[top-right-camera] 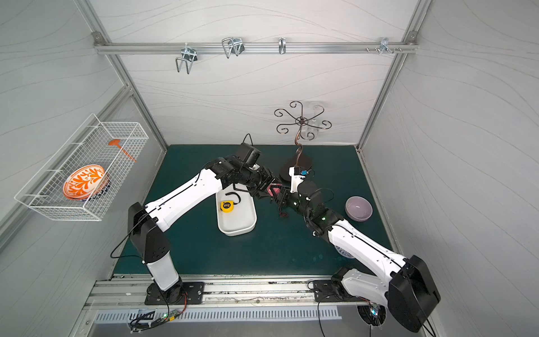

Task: Take the tape measure out of the storage box
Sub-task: Place the tape measure at the center of the board.

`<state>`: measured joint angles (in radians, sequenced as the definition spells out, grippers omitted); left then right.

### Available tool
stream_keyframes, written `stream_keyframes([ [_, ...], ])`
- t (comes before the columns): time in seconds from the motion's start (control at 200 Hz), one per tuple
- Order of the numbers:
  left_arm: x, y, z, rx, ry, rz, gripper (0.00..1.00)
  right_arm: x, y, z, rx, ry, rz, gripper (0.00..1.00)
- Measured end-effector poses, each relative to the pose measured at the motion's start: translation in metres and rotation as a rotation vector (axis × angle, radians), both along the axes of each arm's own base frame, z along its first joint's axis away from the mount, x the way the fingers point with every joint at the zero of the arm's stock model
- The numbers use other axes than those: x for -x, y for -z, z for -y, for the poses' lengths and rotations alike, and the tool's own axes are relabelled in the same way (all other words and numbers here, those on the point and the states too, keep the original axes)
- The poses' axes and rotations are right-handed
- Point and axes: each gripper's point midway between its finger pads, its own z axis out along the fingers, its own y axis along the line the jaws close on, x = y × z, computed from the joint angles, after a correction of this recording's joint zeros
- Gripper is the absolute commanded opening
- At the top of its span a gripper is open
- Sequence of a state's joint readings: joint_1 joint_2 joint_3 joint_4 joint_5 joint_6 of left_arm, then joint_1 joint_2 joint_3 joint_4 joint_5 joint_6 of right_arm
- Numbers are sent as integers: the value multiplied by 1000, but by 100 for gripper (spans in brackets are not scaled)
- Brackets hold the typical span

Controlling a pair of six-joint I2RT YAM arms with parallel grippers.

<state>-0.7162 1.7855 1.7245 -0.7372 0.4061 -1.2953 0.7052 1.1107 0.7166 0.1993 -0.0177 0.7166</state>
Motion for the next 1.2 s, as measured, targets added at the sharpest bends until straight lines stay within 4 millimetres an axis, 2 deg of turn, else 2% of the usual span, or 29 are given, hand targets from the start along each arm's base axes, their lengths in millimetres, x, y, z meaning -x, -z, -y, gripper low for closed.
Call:
stream_keyframes([
  [0.15, 1, -3, -1, 5, -2, 7, 0, 0, -3, -1, -12, 2, 4, 10],
  [0.21, 1, -3, -1, 6, -2, 7, 1, 1, -3, -1, -13, 3, 5, 9],
  [0.235, 1, -3, -1, 7, -1, 8, 10, 1, -4, -1, -13, 3, 5, 8],
  [0.295, 1, -3, -1, 8, -1, 10, 40, 2, -4, 1, -12, 7, 5, 6],
  [0.35, 0, -3, -1, 8, 0, 12, 63, 3, -4, 2, -11, 9, 4, 6],
  [0.455, 2, -5, -2, -1, 12, 31, 91, 8, -5, 7, -14, 12, -1, 6],
  [0.51, 0, -7, -7, -16, 3, 48, 99, 13, -6, 11, -13, 12, -6, 6],
  [0.66, -8, -18, -35, -72, -15, 124, 100, 30, -5, 25, -16, 7, -25, 6],
  [0.765, -10, -24, -57, -125, -19, 183, 100, 42, 11, 39, -11, 19, -71, 7],
  [0.925, -7, -21, -84, -233, 4, 241, 100, 54, 59, 64, 9, 70, -205, 9],
  [1.2, 10, 14, -114, -384, 74, 221, 100, 70, 156, 95, 12, 165, -492, 9],
])
